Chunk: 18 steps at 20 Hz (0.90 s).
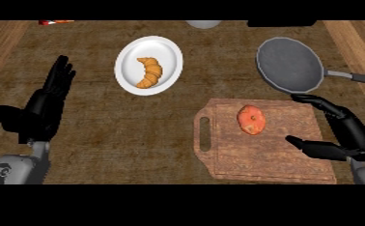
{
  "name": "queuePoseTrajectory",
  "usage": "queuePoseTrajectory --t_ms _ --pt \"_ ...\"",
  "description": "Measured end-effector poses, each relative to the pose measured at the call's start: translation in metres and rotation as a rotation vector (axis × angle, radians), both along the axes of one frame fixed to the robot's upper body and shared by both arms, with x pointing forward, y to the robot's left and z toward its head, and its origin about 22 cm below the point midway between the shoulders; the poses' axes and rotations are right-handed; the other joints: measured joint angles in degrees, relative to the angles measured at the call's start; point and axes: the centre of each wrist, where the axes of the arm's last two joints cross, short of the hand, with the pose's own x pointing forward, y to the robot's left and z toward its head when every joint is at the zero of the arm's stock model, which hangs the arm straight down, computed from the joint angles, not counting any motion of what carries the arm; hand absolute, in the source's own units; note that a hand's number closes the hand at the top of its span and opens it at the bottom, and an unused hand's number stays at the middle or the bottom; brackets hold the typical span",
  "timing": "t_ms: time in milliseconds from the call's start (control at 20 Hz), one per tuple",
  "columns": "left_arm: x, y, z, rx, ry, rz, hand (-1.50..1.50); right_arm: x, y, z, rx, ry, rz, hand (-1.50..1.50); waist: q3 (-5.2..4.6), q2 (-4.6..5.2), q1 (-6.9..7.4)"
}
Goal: Pick the squash from the cutting board and place it in the pan
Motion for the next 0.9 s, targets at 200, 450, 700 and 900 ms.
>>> queuePoseTrajectory --t_ms 200,450,700,900 --pt "0.007 -0.001 0.004 -0.008 0.011 0.012 0.00 -0.007 -0.046 0.022 -0.121 -0.066 -0.036 -1.50 -0.07 -0.36 0.13" --pt "0.011 -0.008 0.003 -0.010 0.020 0.020 0.00 -0.005 -0.074 0.083 -0.349 -0.042 0.017 -1.50 -0.21 -0.64 0.10" --pt "0.015 -0.005 0.004 -0.014 0.018 0.005 0.00 0.012 -0.065 0.141 -0.501 0.016 0.032 -1.50 -0.22 -0.59 0.75" --pt "0.018 -0.008 0.008 -0.021 0.018 0.006 0.00 0.018 -0.042 0.163 -0.564 0.001 0.025 -1.50 -0.21 -0.60 0.92"
